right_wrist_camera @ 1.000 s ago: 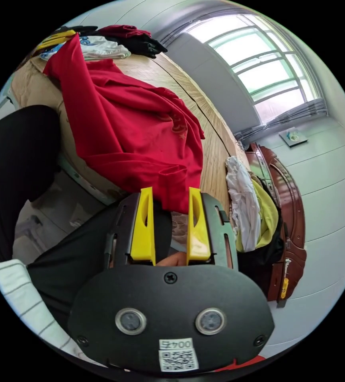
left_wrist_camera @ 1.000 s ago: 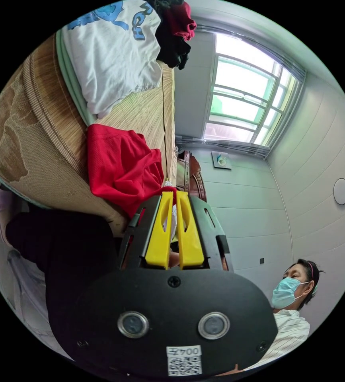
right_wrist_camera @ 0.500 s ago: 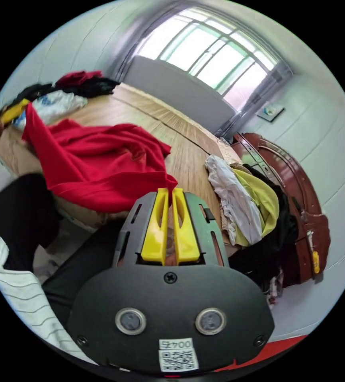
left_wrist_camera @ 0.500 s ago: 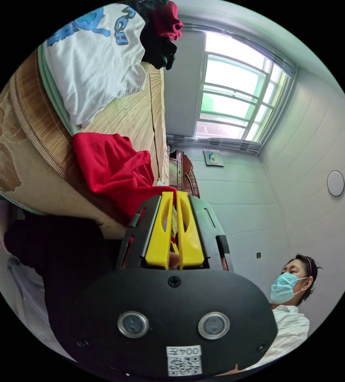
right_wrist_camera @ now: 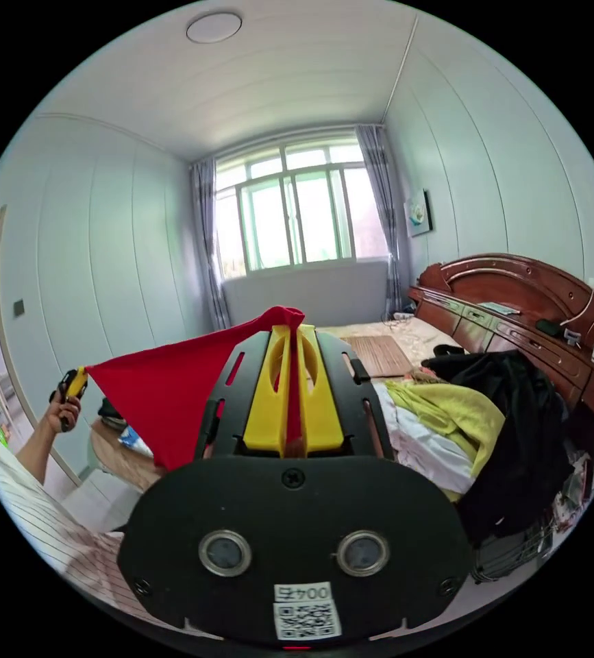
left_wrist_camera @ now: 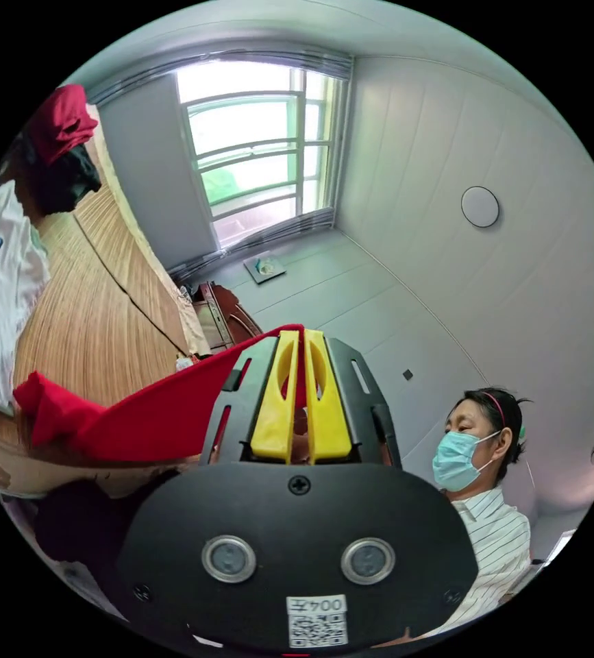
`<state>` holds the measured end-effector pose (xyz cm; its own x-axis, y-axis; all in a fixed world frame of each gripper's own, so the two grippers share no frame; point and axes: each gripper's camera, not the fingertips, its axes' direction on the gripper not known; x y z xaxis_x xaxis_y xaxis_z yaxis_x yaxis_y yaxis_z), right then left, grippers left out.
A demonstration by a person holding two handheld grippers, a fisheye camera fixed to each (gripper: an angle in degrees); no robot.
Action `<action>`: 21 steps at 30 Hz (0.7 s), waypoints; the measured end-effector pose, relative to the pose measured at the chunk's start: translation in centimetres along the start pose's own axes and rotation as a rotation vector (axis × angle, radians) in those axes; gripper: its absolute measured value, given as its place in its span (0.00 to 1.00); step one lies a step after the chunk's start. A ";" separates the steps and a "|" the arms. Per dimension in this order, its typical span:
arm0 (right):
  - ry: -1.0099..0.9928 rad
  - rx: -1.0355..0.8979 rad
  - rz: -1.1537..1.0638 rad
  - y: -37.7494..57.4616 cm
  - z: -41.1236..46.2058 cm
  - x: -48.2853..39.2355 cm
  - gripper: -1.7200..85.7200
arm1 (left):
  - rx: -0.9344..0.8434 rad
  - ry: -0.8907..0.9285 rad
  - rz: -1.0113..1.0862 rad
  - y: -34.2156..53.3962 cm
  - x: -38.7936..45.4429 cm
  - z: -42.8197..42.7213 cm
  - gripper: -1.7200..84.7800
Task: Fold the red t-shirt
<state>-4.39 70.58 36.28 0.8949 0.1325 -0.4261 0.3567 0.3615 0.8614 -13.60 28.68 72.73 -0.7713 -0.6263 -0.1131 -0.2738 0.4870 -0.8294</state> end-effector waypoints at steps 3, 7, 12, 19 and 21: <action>-0.070 0.085 0.017 -3.4 -3.5 1.2 0.01 | 0.018 0.048 0.069 -0.5 4.7 0.8 0.04; -0.127 0.158 0.007 -7.6 -7.7 1.7 0.01 | 0.022 0.057 0.185 -1.0 10.9 1.8 0.04; -0.150 0.184 -0.027 -12.4 -11.2 2.6 0.01 | 0.027 0.042 0.333 -2.5 17.6 3.5 0.04; -0.072 0.051 -0.052 -16.1 -3.7 4.7 0.01 | 0.006 -0.040 0.221 -7.6 12.8 8.3 0.04; -0.060 -0.008 -0.028 -16.3 0.6 5.8 0.01 | -0.014 -0.092 0.147 -9.6 8.7 10.7 0.04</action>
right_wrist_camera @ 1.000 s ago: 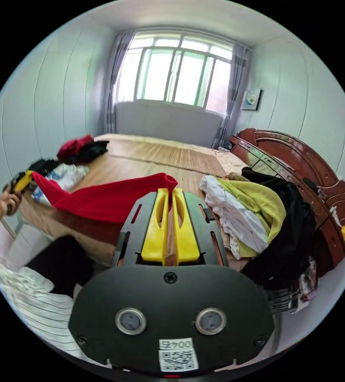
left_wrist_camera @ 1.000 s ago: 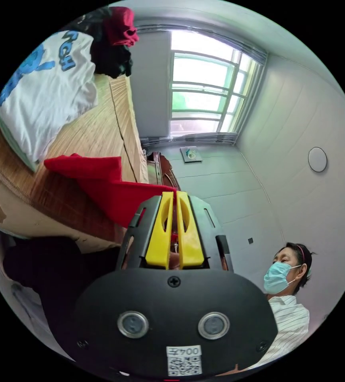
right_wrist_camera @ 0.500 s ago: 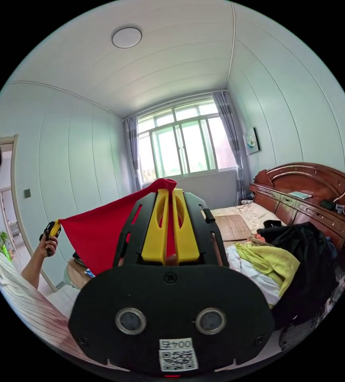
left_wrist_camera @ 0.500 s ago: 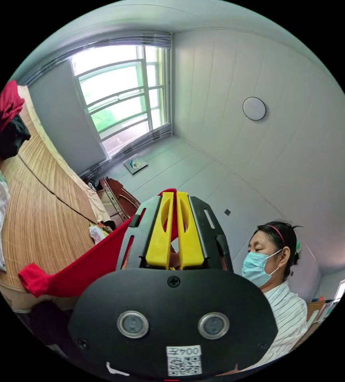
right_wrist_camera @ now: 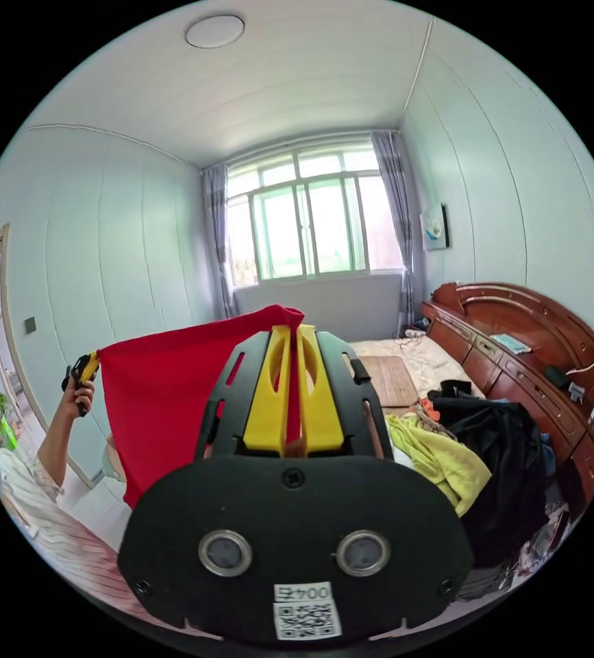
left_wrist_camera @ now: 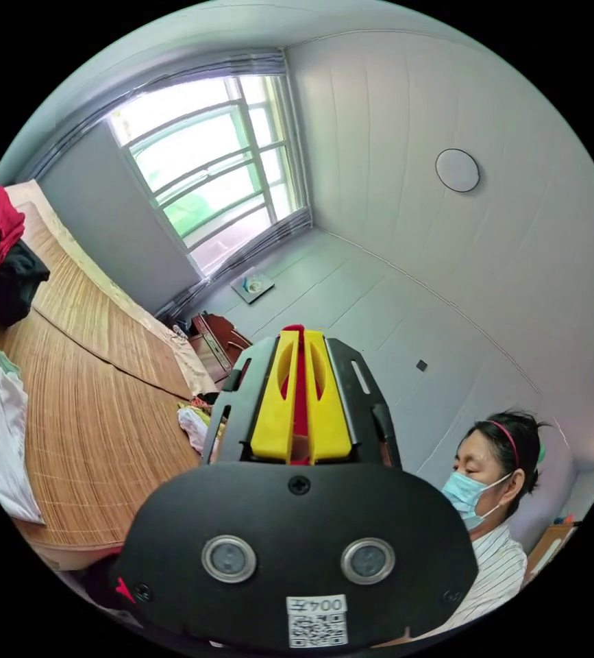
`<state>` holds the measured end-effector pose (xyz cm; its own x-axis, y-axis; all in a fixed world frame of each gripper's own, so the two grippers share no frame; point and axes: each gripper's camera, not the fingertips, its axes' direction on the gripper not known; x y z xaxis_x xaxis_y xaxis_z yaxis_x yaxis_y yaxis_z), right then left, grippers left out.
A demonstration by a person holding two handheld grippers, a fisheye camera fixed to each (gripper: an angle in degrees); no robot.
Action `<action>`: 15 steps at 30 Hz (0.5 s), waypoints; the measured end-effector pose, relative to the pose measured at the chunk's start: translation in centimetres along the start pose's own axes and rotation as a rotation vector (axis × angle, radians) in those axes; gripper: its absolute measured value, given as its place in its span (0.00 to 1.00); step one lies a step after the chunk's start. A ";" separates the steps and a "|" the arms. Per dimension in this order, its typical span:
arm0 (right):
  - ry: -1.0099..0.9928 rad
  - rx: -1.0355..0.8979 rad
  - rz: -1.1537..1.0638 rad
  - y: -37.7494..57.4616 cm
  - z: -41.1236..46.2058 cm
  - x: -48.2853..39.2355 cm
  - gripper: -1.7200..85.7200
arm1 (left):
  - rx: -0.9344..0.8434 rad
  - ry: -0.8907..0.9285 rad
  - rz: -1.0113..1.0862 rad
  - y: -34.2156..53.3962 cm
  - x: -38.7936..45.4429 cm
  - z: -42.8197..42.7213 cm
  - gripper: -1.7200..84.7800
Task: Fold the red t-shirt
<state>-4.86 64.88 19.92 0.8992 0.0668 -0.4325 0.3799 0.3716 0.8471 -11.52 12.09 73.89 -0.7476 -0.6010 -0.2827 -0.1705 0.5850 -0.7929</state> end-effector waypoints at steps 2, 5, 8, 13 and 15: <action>0.033 -0.082 0.054 0.1 6.8 2.4 0.01 | -0.027 -0.029 -0.048 -1.2 -3.5 2.3 0.04; 0.072 -0.173 0.139 0.2 15.5 5.8 0.01 | -0.053 -0.090 -0.118 -3.3 -9.4 6.0 0.04; 0.114 -0.172 0.198 -1.3 22.3 8.2 0.01 | -0.066 -0.184 -0.116 -6.6 -12.9 10.2 0.04; 0.183 -0.055 0.184 -8.4 26.7 7.9 0.01 | -0.031 -0.177 0.045 -14.6 -10.4 16.5 0.04; 0.195 0.023 0.123 -11.1 26.2 6.6 0.01 | 0.008 -0.141 0.153 -17.8 -7.2 18.0 0.04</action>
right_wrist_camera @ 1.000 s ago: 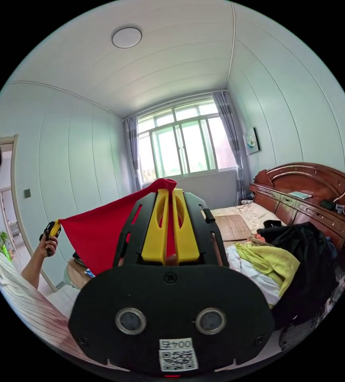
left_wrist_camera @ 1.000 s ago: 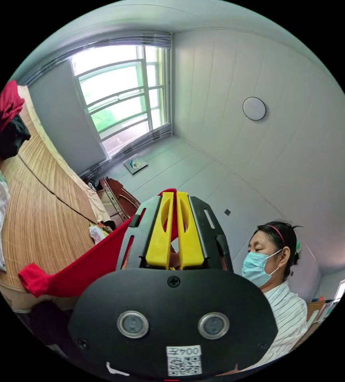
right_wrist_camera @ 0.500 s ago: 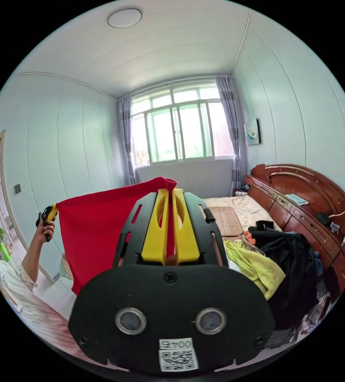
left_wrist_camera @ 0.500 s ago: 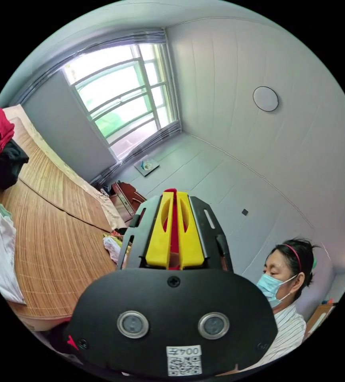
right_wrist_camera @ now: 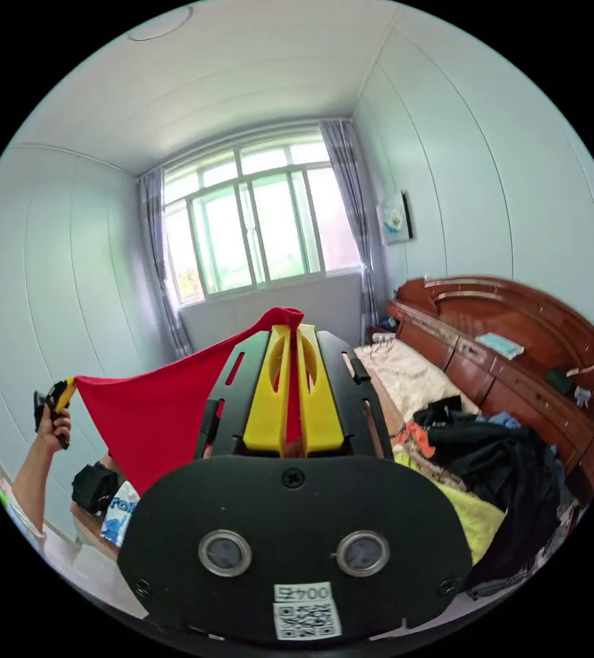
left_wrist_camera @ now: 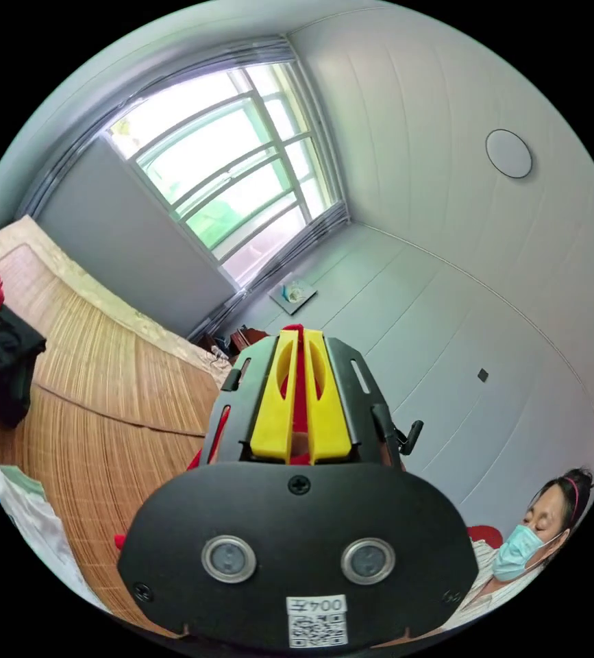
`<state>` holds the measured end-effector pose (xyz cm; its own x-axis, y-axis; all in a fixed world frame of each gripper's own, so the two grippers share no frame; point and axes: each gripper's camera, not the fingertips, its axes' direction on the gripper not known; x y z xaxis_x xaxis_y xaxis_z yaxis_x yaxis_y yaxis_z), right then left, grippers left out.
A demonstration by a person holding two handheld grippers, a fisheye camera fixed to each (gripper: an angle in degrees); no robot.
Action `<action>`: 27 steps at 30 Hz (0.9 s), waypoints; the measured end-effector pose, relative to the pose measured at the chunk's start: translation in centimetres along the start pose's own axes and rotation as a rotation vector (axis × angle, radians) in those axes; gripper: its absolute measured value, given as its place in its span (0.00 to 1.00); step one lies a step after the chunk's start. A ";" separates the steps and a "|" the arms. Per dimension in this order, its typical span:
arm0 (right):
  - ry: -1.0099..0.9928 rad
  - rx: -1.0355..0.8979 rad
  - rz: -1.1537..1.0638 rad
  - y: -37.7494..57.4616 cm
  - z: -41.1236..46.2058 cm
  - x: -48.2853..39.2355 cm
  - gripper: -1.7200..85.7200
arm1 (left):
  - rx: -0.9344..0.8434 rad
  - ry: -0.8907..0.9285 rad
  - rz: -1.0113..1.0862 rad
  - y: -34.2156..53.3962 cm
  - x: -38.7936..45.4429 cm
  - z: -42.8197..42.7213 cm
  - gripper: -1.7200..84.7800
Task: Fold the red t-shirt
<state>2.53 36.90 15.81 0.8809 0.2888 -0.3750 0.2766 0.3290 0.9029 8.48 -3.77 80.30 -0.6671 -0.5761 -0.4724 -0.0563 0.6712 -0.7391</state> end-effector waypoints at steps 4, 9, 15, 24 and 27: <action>-0.022 0.103 -0.135 -1.9 -1.9 -2.4 0.01 | 0.033 0.060 0.108 -1.5 2.5 -0.7 0.04; -0.114 0.039 -0.265 4.9 -2.1 -2.0 0.01 | -0.035 0.054 0.080 5.8 -1.5 -4.8 0.04; -0.148 -0.142 -0.346 20.0 -0.7 -1.4 0.01 | -0.173 -0.031 0.002 19.0 -8.9 -9.7 0.04; 0.008 -0.473 -0.470 43.6 4.2 -2.3 0.01 | -0.348 -0.115 -0.201 36.4 -20.2 -13.9 0.04; 0.040 -0.556 -0.453 49.3 4.7 -2.3 0.01 | -0.401 -0.153 -0.248 40.3 -21.9 -14.9 0.04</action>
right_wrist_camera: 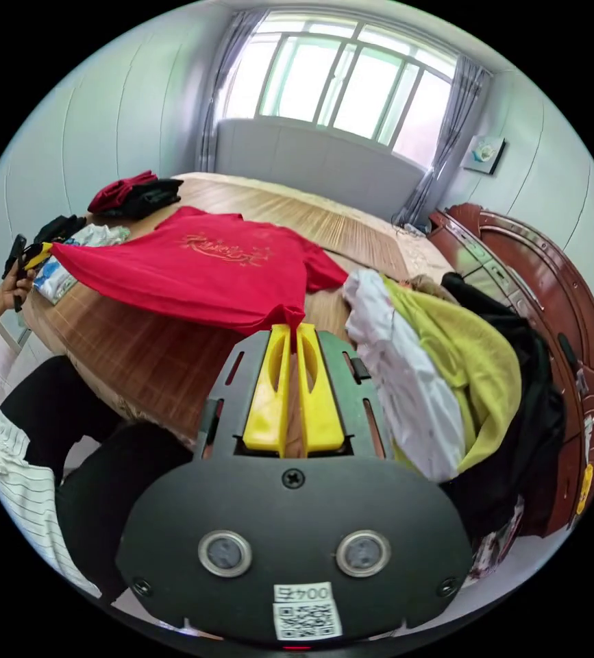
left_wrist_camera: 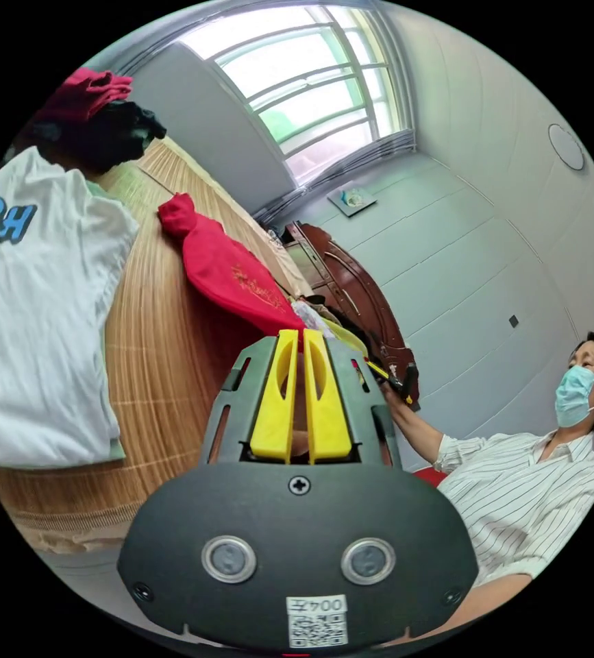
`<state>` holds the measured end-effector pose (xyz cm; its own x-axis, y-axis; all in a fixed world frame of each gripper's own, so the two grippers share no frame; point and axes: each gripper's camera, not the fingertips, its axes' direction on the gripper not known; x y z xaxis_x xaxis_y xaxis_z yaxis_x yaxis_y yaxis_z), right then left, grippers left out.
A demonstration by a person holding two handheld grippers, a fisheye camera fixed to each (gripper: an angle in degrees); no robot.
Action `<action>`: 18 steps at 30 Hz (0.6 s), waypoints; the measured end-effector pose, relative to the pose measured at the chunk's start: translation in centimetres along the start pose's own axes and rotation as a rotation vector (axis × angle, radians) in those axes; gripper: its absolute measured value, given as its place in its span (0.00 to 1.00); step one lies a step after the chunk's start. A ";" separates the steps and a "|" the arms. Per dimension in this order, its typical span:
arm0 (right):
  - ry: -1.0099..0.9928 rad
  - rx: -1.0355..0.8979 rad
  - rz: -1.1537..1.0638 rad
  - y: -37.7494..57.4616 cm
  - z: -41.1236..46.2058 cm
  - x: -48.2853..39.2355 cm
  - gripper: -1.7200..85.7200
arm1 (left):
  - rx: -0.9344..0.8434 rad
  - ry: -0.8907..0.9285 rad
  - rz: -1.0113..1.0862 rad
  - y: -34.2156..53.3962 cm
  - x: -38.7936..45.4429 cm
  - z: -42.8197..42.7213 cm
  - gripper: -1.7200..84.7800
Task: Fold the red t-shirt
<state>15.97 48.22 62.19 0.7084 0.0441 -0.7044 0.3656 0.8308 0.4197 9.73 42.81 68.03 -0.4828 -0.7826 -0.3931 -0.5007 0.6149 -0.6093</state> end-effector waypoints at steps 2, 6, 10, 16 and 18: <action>0.003 -0.063 0.016 3.0 1.8 -1.6 0.01 | -0.030 -0.029 -0.025 1.7 -1.2 0.3 0.04; -0.009 -0.133 0.044 6.9 2.9 -3.3 0.01 | -0.054 -0.024 -0.084 5.2 -2.9 0.3 0.04; -0.041 -0.136 0.128 11.0 1.1 -3.5 0.01 | -0.038 -0.008 -0.115 7.4 -3.5 -0.9 0.04; -0.057 -0.113 0.167 16.1 -3.2 -4.1 0.01 | -0.073 -0.026 -0.093 9.9 -3.4 -2.6 0.04; -0.047 -0.112 0.150 17.5 -4.4 -4.7 0.01 | -0.088 -0.046 -0.088 10.9 -3.6 -3.2 0.04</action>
<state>16.40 64.96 70.31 0.7785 0.1484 -0.6098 0.1857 0.8736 0.4497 3.73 52.65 64.98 -0.4018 -0.8362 -0.3732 -0.6018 0.5484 -0.5806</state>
